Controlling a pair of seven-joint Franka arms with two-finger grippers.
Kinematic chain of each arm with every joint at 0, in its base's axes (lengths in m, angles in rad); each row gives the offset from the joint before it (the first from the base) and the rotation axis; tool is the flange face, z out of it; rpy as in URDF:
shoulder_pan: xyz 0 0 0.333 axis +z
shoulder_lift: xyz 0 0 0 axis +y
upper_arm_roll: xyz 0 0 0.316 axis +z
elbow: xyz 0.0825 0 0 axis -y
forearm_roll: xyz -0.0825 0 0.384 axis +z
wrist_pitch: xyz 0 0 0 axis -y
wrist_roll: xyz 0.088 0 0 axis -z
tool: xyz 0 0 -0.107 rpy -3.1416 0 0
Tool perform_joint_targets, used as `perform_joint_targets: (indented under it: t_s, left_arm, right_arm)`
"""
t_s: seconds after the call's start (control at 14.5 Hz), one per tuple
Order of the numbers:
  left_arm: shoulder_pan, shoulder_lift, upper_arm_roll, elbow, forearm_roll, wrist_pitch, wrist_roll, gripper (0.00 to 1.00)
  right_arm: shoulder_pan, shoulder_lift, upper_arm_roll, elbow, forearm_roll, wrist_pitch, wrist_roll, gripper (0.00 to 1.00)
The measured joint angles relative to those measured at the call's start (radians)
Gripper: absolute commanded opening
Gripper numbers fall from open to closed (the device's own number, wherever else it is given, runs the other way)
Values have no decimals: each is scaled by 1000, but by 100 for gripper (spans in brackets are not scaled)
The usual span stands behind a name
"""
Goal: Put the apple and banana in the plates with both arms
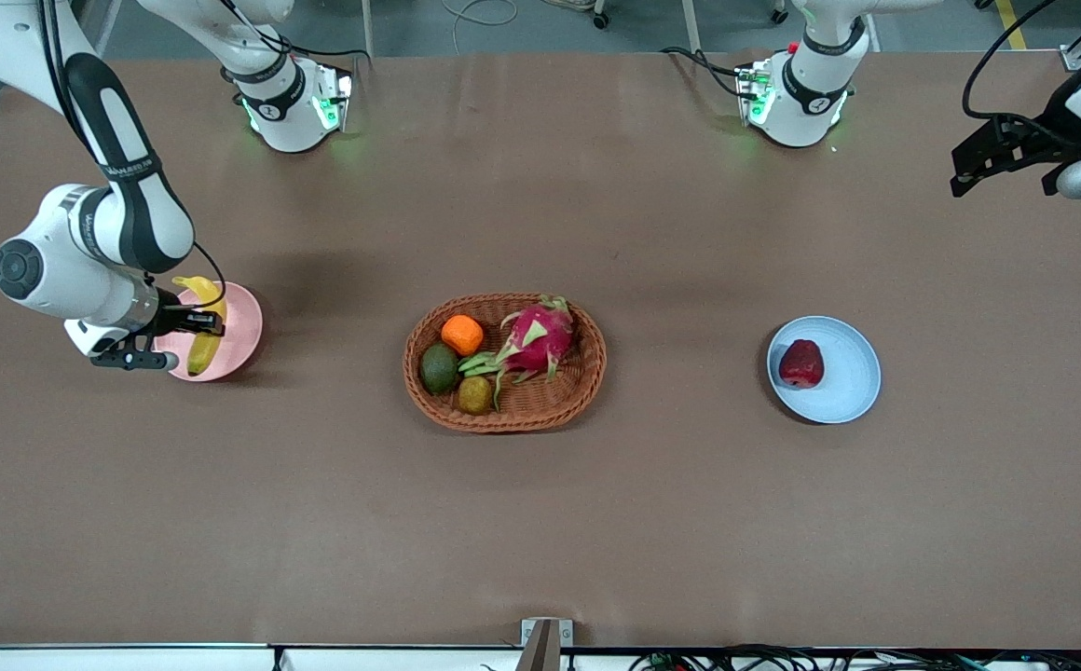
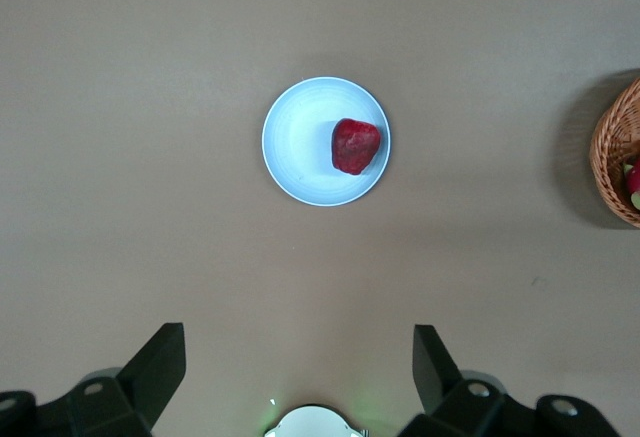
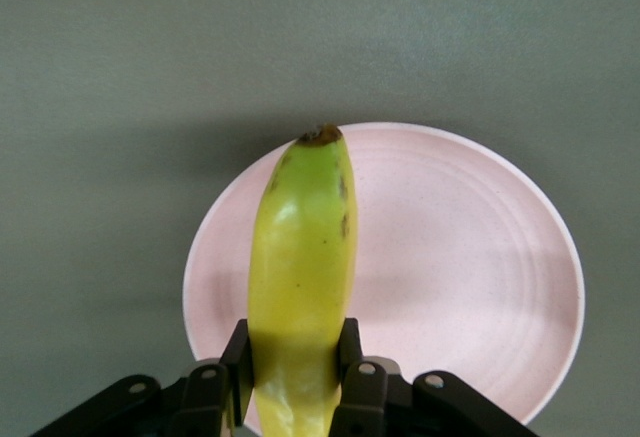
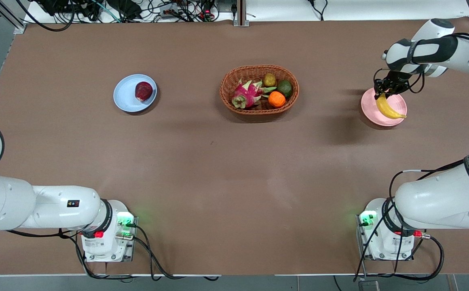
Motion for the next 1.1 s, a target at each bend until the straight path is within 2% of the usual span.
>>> perform_joint_targets:
  t_s: [0.07,0.14,0.21,0.41,0.55,0.83,0.96,1.1]
  left_arm:
    - [-2,0,-4,-1,0,0,-1,100]
    - [-3,0,-6,-2,0,0,-1,100]
    - [-3,0,-9,-3,0,0,-1,100]
    - [-3,0,-18,-6,0,0,-1,100]
    - [-2,0,-18,-7,0,0,-1,100]
    - [-1,0,-17,-8,0,0,-1,100]
    - [1,-1,-17,-9,0,0,-1,100]
    - [1,-1,-16,-9,0,0,-1,100]
  right_arm:
    - [0,15,0,0,0,11,0,39]
    - [0,29,0,0,0,19,0,66]
    - [0,40,0,0,0,22,0,100]
    - [0,38,0,16,0,8,0,100]
    - [-1,-3,0,95,0,-104,0,100]
    - [-22,-89,-2,455,-1,-559,13,100]
    - [-29,-100,-2,626,-18,-698,47,100]
    - [-29,-100,-1,735,-29,-769,64,100]
